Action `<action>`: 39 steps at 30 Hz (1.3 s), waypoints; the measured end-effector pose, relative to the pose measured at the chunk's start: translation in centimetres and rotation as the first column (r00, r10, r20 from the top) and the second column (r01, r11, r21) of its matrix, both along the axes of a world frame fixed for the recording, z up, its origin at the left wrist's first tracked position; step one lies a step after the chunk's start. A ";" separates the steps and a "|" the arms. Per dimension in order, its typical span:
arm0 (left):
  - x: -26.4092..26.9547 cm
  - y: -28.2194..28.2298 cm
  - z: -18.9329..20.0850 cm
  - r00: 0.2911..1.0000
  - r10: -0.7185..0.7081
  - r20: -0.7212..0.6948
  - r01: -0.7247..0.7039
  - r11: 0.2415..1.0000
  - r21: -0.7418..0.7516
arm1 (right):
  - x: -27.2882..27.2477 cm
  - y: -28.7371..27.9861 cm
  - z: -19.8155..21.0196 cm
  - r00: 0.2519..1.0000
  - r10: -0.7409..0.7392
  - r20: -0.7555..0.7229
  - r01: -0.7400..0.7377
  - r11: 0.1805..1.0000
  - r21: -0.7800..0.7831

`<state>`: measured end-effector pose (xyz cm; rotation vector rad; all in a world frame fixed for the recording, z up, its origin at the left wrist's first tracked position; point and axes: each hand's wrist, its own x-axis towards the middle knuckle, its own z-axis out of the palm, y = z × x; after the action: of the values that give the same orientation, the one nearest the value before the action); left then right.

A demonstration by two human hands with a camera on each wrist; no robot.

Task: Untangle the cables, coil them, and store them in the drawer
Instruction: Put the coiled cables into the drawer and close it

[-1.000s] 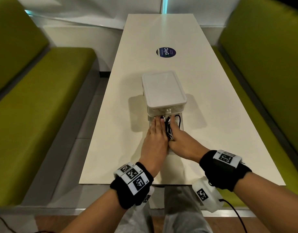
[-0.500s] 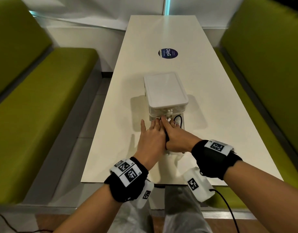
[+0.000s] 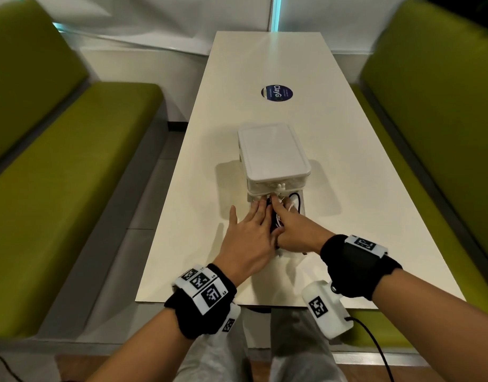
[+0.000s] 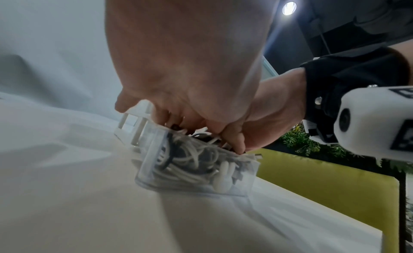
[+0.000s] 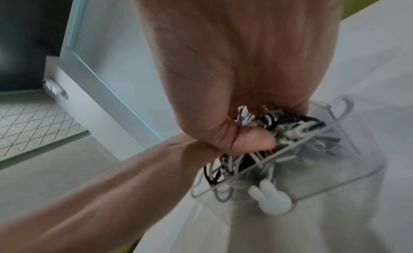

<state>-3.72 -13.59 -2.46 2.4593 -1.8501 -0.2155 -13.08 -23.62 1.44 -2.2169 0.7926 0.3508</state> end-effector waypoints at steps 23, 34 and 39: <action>-1.6 -0.1 -1.1 0.999 0.045 0.020 -0.044 0.999 -0.024 | -2.5 2.4 -2.7 0.965 0.151 0.215 -0.019 0.858 -0.514; 0.3 -0.4 1.9 0.974 0.019 -0.225 0.016 0.988 0.151 | -1.4 2.4 -2.3 0.967 0.248 0.059 -0.161 0.774 -0.612; 3.3 -0.8 3.7 0.863 0.028 -0.504 0.101 0.969 0.227 | -1.6 2.1 -1.6 0.993 0.059 0.104 -0.023 0.948 -0.319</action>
<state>-0.45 -14.40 1.28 2.1986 -1.7100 -1.0427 -14.69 -21.52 -0.13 -2.5315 0.7867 0.1217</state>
